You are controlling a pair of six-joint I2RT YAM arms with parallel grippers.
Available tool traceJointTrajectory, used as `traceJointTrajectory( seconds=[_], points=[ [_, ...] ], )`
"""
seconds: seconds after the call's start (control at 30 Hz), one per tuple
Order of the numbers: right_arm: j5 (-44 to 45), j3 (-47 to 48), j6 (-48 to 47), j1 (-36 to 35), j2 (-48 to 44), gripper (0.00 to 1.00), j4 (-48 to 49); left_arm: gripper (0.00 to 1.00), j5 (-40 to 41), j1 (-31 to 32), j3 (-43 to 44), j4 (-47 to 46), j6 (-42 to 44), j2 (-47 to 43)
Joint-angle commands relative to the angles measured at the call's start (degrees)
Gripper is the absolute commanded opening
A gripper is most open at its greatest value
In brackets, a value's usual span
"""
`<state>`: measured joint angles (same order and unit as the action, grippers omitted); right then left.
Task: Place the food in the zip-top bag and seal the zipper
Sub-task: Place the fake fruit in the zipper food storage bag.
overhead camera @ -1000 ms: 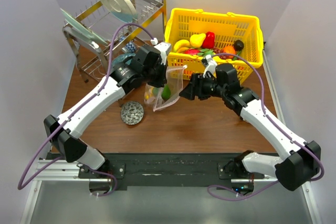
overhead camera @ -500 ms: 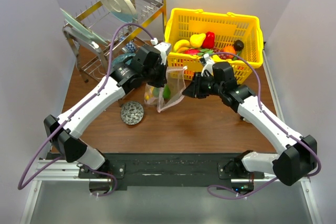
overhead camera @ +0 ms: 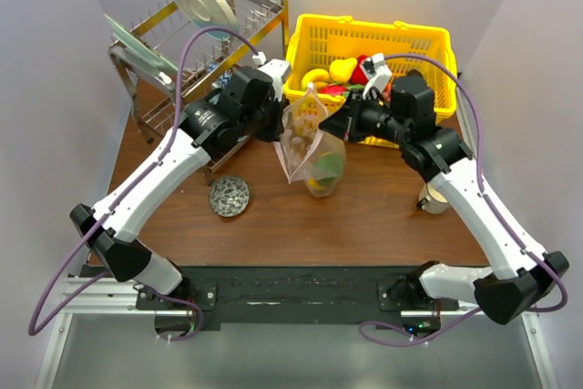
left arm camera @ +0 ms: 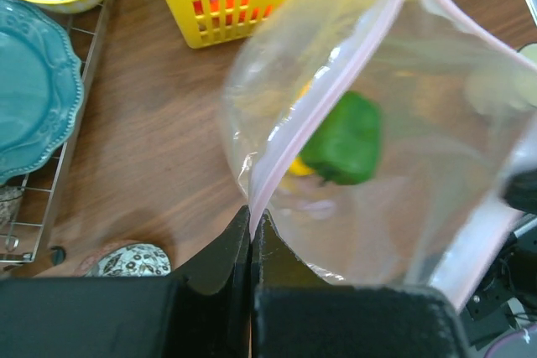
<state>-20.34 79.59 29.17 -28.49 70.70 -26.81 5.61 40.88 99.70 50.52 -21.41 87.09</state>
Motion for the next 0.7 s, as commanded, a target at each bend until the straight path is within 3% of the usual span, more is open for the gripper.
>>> traceJointTrajectory(
  seconds=[0.0, 0.1, 0.17, 0.23, 0.43, 0.6, 0.67],
  points=[
    [1.18, 2.59, -1.74, -0.16, -0.74, 0.0, -2.8, 0.0, 4.06, -0.45, 3.04, 2.47, 1.63, -1.75],
    [1.53, 1.54, -2.18, -0.16, 0.75, 0.02, -3.86, 0.0, 5.12, -0.54, 3.39, 2.65, 1.81, -1.75],
    [1.62, 1.09, -2.1, -0.07, 1.11, 0.24, -3.78, 0.0, 4.42, -0.54, 3.4, 2.21, 1.9, -1.57],
    [2.75, 1.79, -2.89, -0.07, 1.37, 0.58, -4.48, 0.0, 3.28, -0.54, 3.05, 0.99, 2.07, -1.4],
    [9.88, 12.59, -7.02, 2.9, 4.79, 0.61, -13.35, 0.0, -2.26, -0.45, -1.52, -3.94, 1.99, -0.61],
    [7.59, 19.0, -9.56, 12.04, 8.57, 0.61, -15.55, 0.0, -3.15, -0.54, -3.98, -5.78, 1.9, 0.19],
    [13.09, 21.99, -11.23, 14.15, 12.16, 0.61, -17.57, 0.0, -3.23, -0.45, -4.51, -6.22, 1.81, 0.19]
  ],
)
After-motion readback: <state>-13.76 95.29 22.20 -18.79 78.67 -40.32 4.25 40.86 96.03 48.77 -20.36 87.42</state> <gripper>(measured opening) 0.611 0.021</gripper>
